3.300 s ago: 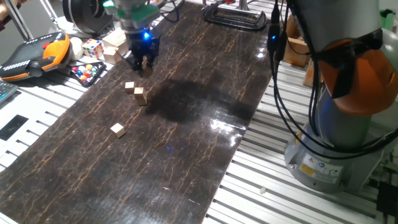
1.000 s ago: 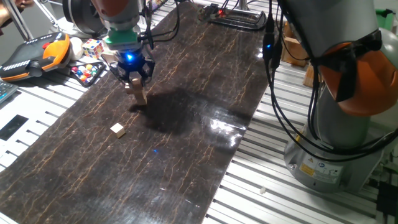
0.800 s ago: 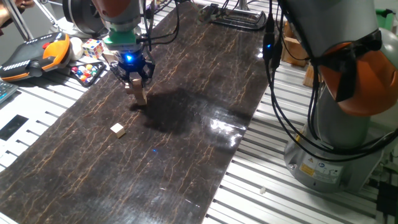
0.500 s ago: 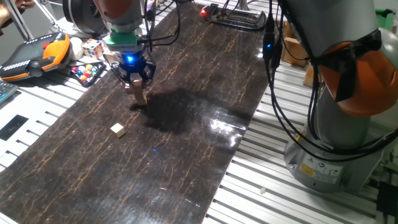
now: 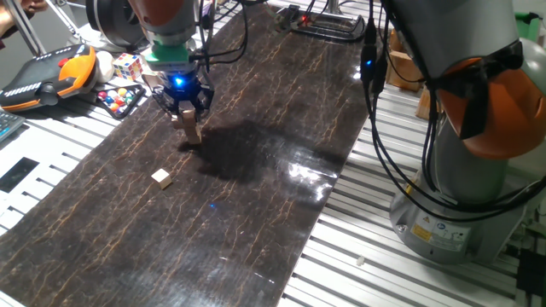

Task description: Stack the blocks in a vertical line of five

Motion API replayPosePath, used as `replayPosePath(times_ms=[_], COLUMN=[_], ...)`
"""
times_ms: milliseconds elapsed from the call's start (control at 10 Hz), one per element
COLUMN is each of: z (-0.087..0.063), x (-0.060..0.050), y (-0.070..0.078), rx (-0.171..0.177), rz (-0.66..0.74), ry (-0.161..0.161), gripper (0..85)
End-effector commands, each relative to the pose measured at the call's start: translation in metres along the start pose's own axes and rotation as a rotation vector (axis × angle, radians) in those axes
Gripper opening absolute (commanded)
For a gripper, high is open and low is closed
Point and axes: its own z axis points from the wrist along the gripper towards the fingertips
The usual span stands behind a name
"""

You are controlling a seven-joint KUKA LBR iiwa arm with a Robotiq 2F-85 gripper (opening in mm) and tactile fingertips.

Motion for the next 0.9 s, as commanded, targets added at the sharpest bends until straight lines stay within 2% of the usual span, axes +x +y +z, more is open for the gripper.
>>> replayPosePath(times_ms=[0, 800], z=[-0.0001, 0.0001], x=[0.0001, -0.0001], y=[0.0000, 0.0000], rx=[-0.003, -0.021], rz=[0.002, 0.026], ry=[-0.002, -0.014], gripper=[1.0, 1.0])
